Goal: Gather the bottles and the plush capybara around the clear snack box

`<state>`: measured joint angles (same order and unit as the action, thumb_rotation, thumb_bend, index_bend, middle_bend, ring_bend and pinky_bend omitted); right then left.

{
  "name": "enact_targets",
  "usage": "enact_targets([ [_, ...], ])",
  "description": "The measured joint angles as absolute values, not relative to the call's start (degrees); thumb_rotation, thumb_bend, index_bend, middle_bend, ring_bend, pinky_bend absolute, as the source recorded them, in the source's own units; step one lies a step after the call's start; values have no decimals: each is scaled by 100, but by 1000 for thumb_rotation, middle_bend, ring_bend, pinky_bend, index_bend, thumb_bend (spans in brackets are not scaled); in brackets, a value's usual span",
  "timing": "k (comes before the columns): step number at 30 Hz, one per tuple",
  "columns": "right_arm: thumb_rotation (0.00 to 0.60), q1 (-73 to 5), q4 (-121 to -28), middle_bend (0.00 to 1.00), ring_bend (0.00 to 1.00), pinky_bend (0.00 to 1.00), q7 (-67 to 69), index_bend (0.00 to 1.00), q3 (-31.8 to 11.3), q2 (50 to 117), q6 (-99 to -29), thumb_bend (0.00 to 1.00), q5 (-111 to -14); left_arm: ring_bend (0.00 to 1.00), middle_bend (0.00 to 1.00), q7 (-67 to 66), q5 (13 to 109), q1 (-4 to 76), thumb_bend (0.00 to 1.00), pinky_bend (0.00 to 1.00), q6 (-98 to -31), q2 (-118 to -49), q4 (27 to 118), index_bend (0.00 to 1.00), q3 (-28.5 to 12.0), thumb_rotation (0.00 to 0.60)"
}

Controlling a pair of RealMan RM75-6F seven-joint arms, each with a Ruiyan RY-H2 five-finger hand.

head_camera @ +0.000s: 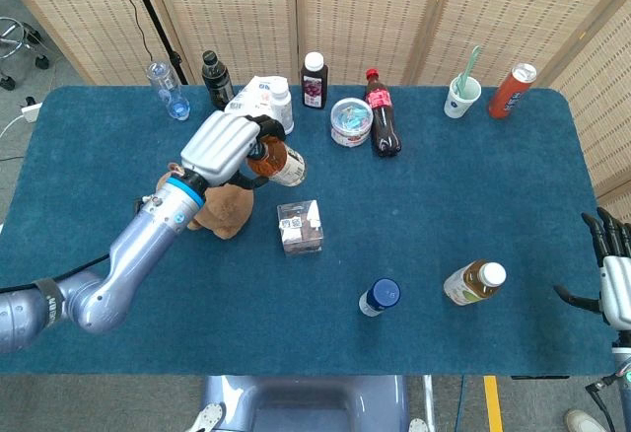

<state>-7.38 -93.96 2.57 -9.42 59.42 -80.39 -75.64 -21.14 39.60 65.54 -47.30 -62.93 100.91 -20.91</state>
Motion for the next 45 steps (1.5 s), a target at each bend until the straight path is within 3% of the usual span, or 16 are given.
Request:
enact_targets([
  [16,600,-658,-9245,0,0,0,-28,0,-1048,6055,-8523,0,-7653,566,515,-2325,3174,7509,359,628,-3922,-7587,8199,405,-1598,600],
  [45,600,-594,-9274,0,0,0,-58,0,-1050,6038,-8599,0,-7761,550,514,-2249,2832,7801,358,628,-3681,-8261,7511,405,-1106,600],
])
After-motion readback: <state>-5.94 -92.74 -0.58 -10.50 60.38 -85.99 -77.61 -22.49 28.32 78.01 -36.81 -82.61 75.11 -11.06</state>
